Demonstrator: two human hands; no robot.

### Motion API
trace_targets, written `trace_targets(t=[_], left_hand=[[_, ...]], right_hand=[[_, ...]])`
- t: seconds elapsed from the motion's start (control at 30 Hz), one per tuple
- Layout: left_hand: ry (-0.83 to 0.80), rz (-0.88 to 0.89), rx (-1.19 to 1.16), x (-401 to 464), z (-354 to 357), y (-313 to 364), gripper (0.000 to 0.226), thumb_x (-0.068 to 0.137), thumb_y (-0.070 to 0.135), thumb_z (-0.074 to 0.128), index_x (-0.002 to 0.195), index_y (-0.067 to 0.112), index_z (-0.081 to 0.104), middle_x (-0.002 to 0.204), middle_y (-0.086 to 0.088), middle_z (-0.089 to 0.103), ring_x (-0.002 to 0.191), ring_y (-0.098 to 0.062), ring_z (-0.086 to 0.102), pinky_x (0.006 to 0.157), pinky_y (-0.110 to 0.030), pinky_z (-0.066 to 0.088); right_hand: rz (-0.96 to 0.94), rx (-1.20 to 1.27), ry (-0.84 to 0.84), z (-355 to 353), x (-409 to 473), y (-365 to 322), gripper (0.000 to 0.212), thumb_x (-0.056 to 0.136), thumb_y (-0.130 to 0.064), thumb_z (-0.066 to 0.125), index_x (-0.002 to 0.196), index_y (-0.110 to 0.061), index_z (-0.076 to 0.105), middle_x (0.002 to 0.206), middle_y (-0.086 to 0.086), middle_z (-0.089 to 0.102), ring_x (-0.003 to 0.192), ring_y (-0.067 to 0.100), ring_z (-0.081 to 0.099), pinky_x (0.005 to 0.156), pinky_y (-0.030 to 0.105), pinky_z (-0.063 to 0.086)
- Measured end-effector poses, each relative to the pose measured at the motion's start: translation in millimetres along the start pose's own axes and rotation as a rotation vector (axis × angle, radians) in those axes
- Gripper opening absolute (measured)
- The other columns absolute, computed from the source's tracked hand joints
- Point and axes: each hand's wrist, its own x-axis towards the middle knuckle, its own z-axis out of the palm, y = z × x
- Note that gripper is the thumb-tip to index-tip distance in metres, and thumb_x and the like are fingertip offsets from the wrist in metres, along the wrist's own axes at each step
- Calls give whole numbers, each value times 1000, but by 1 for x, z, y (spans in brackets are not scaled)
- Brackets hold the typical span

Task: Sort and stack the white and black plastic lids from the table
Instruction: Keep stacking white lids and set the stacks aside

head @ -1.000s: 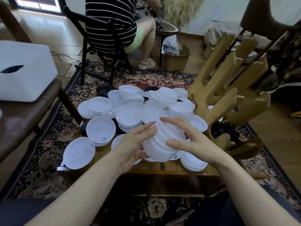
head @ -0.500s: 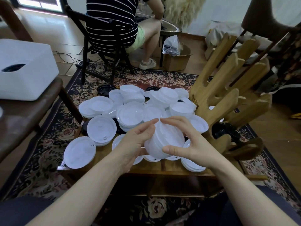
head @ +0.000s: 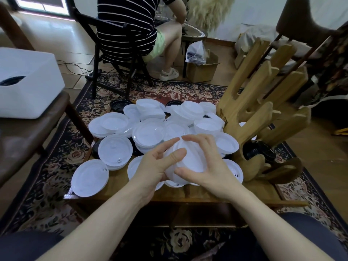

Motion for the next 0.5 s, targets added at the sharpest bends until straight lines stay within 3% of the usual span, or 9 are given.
trace_targets(t=[0.13,0.3,0.4,0.5], left_hand=[[-24,-22,-17,-1,-3,3,59,73,34,83,128,26,66,124,-4,71,112,-24,69,85,-42,60],[-52,-34,-62,0,-3,3,63,70,24,86,128,25,64,120,-5,73,104,-22,72,74,-33,60],[31,-4,-91,5,-6,5,65,64,25,78,127,29,63,121,-2,72,100,-18,73,77,-34,59],[120,13,-134,12,-12,8,65,63,25,76,127,28,64,122,-1,71,100,-17,71,82,-37,57]], right_hand=[[-6,59,-115,-9,0,6,68,76,-41,75,136,-43,42,139,-19,41,133,-6,33,99,4,29],[6,60,-197,-23,5,9,68,76,-46,78,134,-45,43,141,-23,42,133,-6,35,104,9,32],[25,40,-15,-42,23,21,49,89,-42,66,134,-33,51,138,-14,49,131,-1,42,109,25,37],[58,-309,187,-58,49,48,42,98,-31,57,137,-18,53,135,-1,52,131,17,40,110,43,34]])
